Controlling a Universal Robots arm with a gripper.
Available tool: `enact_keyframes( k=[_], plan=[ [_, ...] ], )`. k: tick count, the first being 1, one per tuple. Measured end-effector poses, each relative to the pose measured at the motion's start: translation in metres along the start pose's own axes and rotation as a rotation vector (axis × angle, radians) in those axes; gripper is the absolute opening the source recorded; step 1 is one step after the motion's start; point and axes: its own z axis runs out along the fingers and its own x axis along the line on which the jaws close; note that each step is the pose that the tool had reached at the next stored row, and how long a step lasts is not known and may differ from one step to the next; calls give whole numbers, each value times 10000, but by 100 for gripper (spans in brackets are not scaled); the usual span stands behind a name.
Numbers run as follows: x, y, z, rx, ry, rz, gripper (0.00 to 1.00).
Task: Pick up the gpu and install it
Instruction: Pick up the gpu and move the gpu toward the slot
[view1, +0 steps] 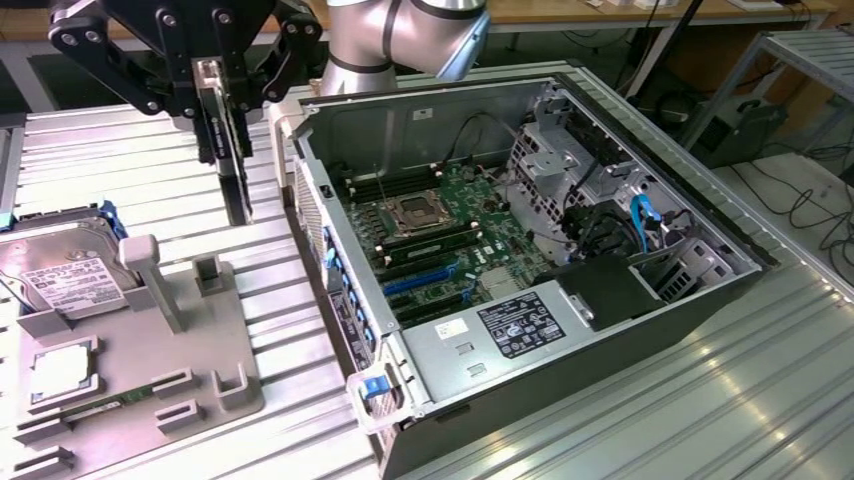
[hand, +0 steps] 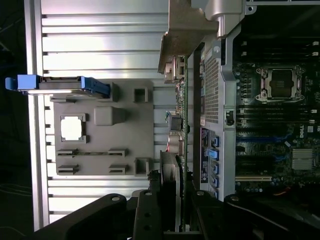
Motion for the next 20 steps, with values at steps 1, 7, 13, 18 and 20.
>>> enact_keyframes(
  k=[1,7,13,18,20],
  plan=[
    [-6,0,0,-1,0,0,28],
    [-64,0,0,-1,0,-1,28],
    [-113,1,0,0,-1,0,28],
    [-157,1,-1,0,0,0,28],
    [-178,1,-1,0,0,0,28]
  ],
)
